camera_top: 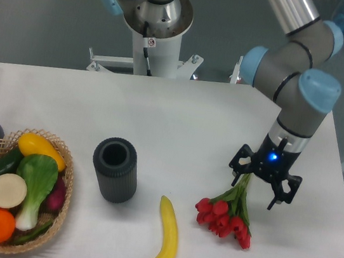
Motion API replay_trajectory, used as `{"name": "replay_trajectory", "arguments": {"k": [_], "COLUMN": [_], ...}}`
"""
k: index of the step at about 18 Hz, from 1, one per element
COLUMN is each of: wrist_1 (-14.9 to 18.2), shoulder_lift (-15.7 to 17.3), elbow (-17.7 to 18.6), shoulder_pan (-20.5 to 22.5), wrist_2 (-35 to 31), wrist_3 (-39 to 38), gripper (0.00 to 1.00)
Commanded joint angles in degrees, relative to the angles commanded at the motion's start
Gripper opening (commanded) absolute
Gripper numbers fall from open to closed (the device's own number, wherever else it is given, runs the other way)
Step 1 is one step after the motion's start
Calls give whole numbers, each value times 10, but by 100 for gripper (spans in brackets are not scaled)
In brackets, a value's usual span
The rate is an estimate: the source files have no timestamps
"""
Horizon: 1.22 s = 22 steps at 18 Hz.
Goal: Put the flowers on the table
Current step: 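Raise the open gripper up away from the tulips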
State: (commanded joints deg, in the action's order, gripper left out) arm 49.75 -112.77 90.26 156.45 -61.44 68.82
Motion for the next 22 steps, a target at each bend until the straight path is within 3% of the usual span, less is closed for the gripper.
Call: {"name": "replay_trajectory", "arguments": {"k": [8,15,18,22], "wrist_1": [8,101,110,116], "shoulder_lift": [45,122,144,152], "elbow": [-4,25,43,54], "shoulder_pan": [-40,-65,-63,-56], "wrist_2": [-22,-96,-105,-105], "wrist_3": [18,174,246,253], "gripper": [100,100,100,100]}}
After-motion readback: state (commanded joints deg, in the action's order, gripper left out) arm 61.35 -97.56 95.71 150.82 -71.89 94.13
